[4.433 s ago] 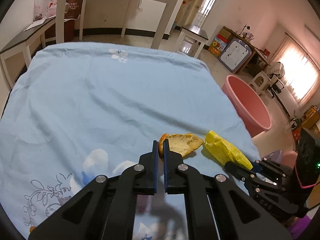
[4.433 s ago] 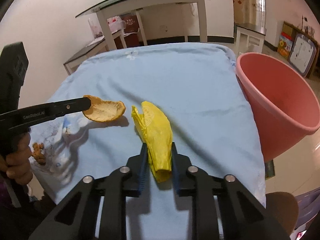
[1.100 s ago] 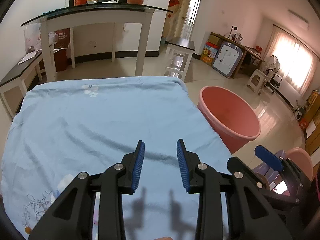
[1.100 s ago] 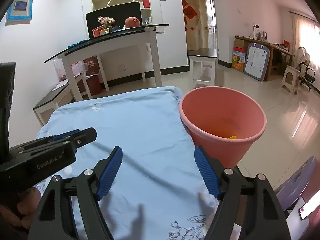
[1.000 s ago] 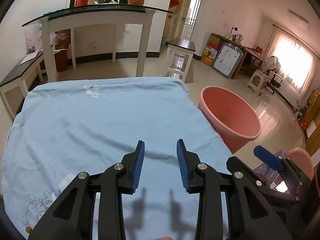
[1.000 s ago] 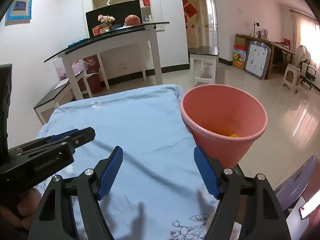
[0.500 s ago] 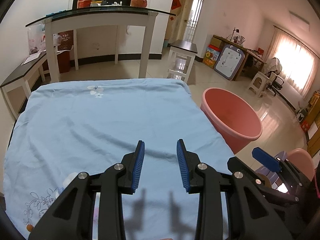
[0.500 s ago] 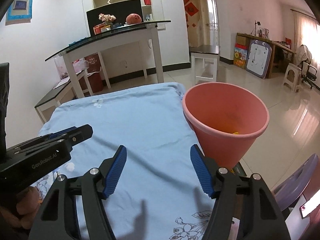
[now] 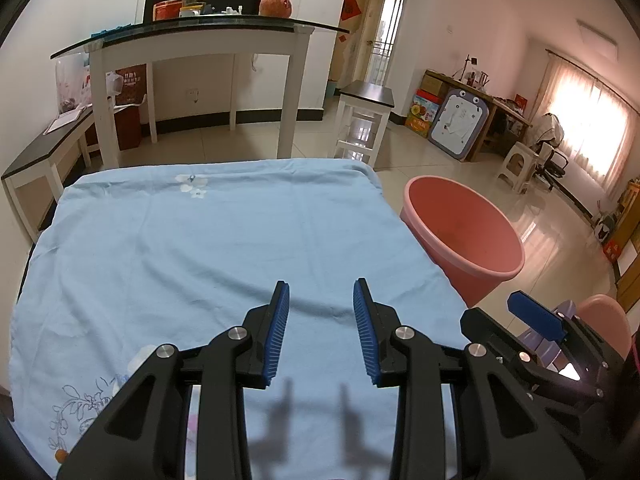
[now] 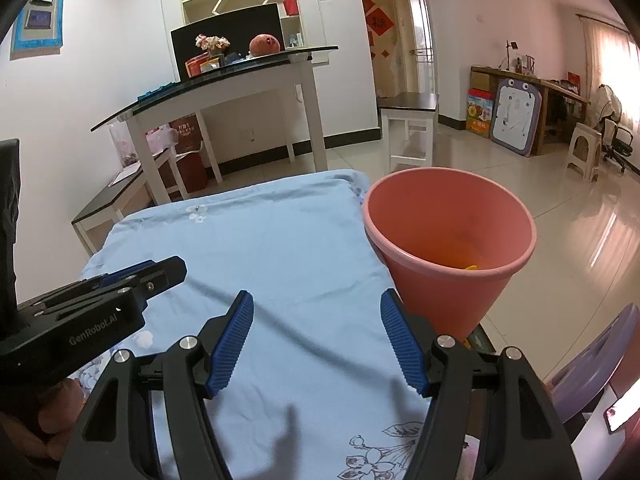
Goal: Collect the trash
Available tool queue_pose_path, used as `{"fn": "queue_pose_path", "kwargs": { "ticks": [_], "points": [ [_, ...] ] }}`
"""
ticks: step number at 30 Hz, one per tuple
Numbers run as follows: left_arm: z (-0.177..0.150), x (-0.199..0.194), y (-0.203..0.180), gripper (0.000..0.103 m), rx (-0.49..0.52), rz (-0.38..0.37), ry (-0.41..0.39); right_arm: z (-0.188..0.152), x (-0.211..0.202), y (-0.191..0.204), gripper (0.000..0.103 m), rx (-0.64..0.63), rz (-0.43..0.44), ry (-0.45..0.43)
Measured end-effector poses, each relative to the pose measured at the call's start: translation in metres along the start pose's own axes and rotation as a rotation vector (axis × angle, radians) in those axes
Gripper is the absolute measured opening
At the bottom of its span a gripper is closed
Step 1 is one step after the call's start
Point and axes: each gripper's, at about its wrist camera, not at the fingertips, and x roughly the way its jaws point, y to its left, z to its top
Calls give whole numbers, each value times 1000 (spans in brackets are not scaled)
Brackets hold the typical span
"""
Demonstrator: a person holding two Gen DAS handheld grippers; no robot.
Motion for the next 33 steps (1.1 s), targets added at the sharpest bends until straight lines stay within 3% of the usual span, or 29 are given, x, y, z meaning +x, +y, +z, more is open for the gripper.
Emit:
{"fn": "queue_pose_path", "kwargs": {
  "ticks": [33],
  "points": [
    [8, -5, 4, 34, 23, 11, -19, -2, -8, -2, 66, 14, 52, -10]
  ]
}}
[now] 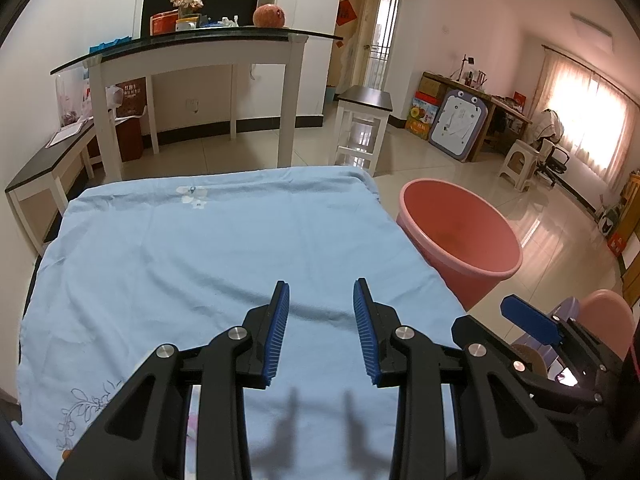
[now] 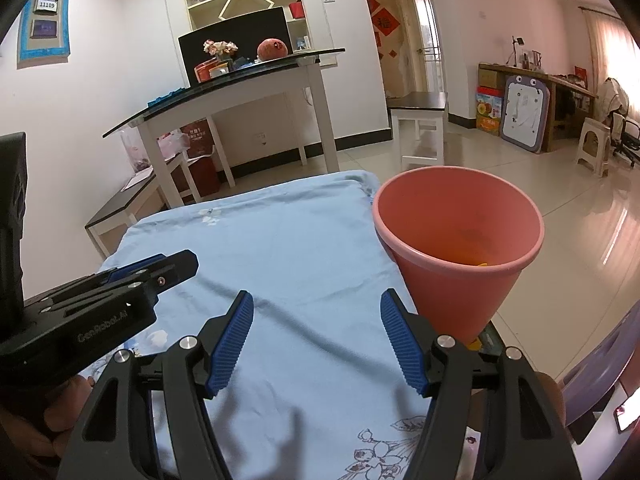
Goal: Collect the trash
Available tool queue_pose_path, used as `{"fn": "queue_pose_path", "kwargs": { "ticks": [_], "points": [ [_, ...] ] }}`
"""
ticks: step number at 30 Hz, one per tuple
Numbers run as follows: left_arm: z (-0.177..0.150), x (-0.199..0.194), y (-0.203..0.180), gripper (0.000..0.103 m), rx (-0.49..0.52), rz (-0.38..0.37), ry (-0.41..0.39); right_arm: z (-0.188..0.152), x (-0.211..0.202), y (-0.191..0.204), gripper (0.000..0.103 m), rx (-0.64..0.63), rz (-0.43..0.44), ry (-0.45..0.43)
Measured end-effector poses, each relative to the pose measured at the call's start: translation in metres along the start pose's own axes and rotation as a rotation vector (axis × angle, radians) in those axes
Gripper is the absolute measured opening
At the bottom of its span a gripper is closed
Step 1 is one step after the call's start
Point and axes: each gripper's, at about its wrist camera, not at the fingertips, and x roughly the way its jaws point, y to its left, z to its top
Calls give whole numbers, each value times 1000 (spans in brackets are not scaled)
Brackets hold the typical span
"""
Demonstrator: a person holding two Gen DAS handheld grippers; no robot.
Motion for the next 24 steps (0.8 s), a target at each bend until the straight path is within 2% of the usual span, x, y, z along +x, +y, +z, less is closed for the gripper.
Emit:
{"fn": "queue_pose_path", "kwargs": {
  "ticks": [24],
  "points": [
    [6, -6, -3, 34, 21, 4, -9, -1, -4, 2, 66, 9, 6, -3]
  ]
}}
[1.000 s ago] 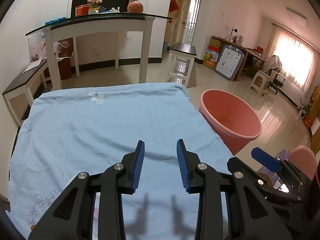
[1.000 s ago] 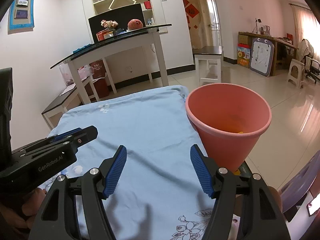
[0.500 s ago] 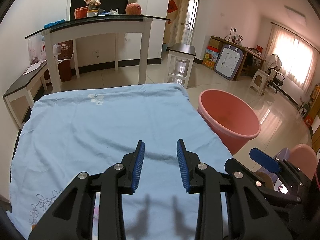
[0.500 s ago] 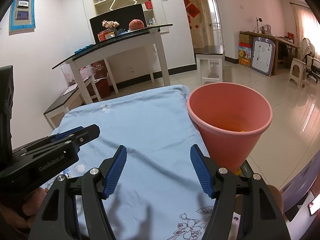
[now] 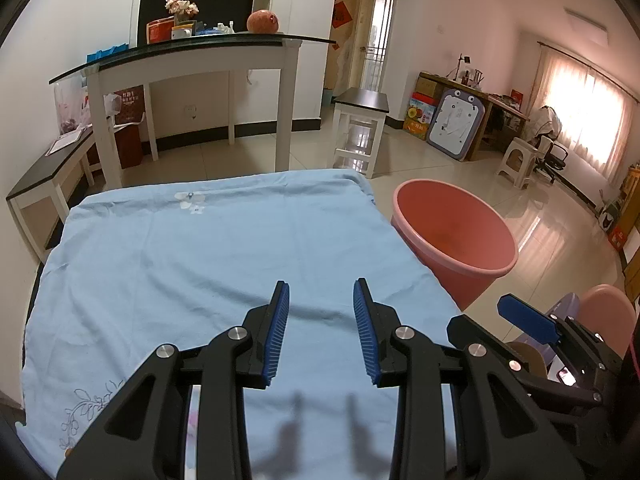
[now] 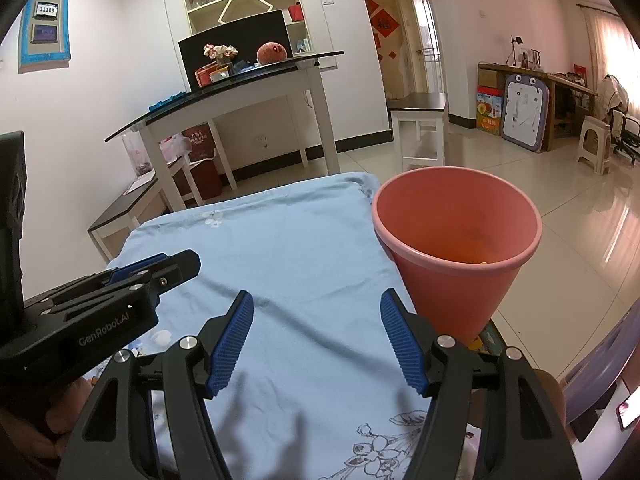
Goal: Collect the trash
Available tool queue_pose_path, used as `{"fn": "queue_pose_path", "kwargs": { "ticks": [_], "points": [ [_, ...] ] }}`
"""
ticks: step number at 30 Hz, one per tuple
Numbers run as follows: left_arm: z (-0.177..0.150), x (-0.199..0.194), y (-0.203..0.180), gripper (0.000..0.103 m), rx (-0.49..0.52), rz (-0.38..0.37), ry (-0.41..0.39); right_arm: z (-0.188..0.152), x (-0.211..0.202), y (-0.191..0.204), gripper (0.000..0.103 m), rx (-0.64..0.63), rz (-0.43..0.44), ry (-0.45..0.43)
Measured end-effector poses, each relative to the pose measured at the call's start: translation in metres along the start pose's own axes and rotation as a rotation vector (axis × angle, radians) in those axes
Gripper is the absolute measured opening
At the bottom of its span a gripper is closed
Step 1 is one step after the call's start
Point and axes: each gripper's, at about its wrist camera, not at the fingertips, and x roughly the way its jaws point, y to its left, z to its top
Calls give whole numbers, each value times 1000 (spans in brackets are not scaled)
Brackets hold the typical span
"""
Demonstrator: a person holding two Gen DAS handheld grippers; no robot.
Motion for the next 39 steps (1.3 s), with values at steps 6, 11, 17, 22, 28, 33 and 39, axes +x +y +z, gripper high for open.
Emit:
{"fn": "queue_pose_path", "kwargs": {
  "ticks": [6, 11, 17, 22, 28, 33, 39],
  "points": [
    [-1, 0, 0, 34, 2, 0, -1, -1, 0, -1, 66, 0, 0, 0],
    [0, 1, -2, 34, 7, 1, 4, -1, -1, -1, 66, 2, 0, 2],
    [0, 2, -3, 34, 10, 1, 5, -1, -4, -1, 66, 6, 1, 6],
    [-4, 4, -10, 34, 15, -2, 8, -1, -3, -1, 66, 5, 1, 9],
    [-5, 3, -11, 34, 15, -1, 8, -1, -4, 0, 66, 7, 2, 9],
    [-7, 5, -14, 34, 16, -3, 11, -2, 0, -1, 66, 9, 2, 13],
    [-11, 8, -17, 34, 16, 0, 13, -3, 1, 0, 66, 9, 1, 13]
  ]
}}
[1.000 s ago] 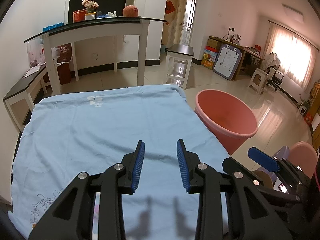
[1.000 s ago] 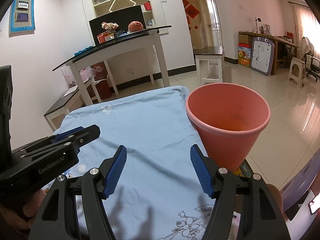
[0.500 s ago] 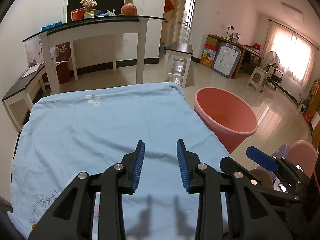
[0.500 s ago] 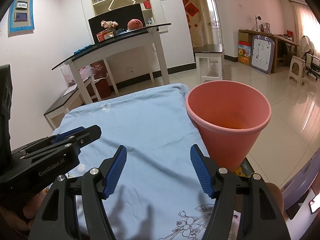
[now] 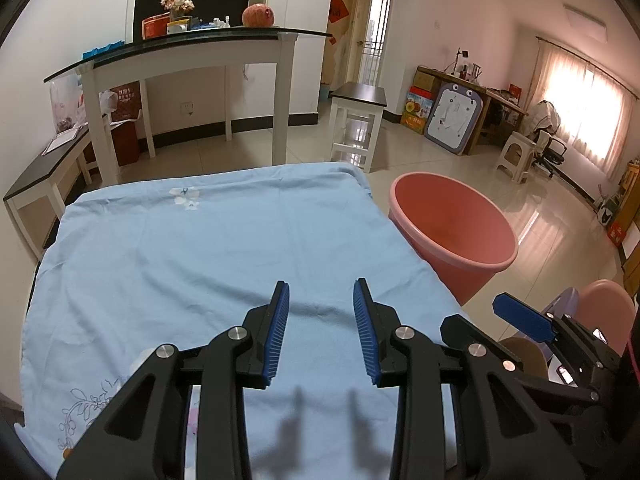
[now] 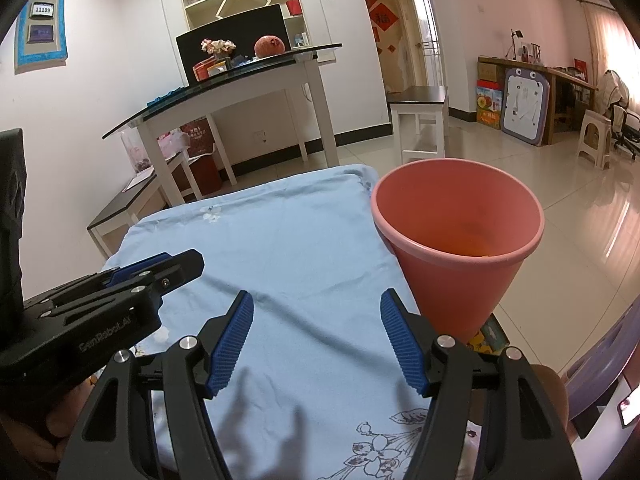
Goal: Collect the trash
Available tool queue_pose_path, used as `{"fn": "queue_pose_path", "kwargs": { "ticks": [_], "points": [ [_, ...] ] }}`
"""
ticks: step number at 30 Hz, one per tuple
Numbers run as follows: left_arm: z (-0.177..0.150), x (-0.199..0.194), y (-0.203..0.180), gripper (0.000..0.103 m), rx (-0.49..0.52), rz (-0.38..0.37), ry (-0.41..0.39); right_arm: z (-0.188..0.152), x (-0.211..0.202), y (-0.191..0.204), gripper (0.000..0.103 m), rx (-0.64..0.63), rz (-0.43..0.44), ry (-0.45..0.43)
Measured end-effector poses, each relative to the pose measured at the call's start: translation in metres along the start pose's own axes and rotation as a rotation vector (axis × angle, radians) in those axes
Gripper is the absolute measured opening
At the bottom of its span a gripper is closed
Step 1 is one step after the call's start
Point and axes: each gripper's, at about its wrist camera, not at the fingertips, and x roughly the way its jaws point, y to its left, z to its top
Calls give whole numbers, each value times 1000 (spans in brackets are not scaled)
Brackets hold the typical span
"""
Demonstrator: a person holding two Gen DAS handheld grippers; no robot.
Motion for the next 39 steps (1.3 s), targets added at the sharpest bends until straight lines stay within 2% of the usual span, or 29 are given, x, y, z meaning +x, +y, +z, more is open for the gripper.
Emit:
{"fn": "queue_pose_path", "kwargs": {
  "ticks": [39],
  "points": [
    [-12, 9, 5, 34, -13, 7, 18, -4, 10, -6, 66, 10, -1, 15]
  ]
}}
